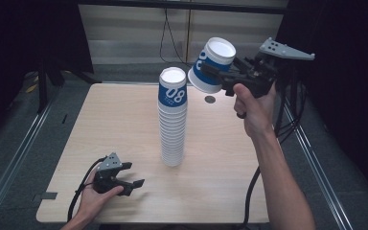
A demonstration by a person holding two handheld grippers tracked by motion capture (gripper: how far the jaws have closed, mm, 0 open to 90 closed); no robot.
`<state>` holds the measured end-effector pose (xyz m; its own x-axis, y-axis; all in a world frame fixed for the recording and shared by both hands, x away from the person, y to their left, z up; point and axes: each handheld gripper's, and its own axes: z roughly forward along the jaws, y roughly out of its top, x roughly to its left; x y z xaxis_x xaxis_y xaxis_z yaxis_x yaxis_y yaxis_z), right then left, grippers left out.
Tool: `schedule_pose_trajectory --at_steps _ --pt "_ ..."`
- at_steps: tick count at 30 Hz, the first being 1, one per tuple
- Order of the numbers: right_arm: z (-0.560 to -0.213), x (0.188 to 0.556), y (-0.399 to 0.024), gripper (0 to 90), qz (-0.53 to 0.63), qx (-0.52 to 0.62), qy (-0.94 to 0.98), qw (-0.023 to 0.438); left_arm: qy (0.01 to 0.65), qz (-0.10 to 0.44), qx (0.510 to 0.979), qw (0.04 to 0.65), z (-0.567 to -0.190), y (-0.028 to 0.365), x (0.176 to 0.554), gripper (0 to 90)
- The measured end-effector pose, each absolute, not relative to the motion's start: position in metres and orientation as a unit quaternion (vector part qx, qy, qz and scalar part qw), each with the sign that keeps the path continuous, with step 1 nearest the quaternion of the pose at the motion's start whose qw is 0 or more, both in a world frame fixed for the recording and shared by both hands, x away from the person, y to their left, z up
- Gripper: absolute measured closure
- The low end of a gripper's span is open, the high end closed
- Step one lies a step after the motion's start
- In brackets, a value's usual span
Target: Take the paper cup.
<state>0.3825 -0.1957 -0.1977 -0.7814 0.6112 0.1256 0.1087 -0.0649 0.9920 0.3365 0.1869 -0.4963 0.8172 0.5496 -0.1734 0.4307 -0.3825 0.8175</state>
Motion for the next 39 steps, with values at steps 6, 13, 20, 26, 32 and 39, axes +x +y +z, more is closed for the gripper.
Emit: schedule_pose_trajectory --at_steps 6,13,20,26,32,39 --pt "-0.212 0.377 -0.209 26.3 0.662 0.287 0.666 0.189 0.295 0.065 0.828 0.473 -0.496 0.185 0.337 16.3" --pt "-0.237 0.371 -0.209 26.4 0.645 0.293 0.684 0.174 0.287 0.063 0.833 0.470 -0.497 0.181 0.337 16.2" --pt "-0.258 0.361 -0.208 26.4 0.635 0.295 0.694 0.166 0.297 0.072 0.821 0.483 -0.493 0.186 0.337 16.2" --pt "-0.276 0.357 -0.205 26.4 0.625 0.297 0.706 0.154 0.293 0.070 0.820 0.487 -0.490 0.183 0.337 16.1" --pt "-0.299 0.351 -0.202 26.5 0.629 0.296 0.706 0.139 0.281 0.060 0.816 0.501 -0.479 0.178 0.334 16.2" --pt "-0.323 0.350 -0.196 26.4 0.633 0.301 0.704 0.115 0.264 0.056 0.812 0.518 -0.464 0.169 0.335 16.1"
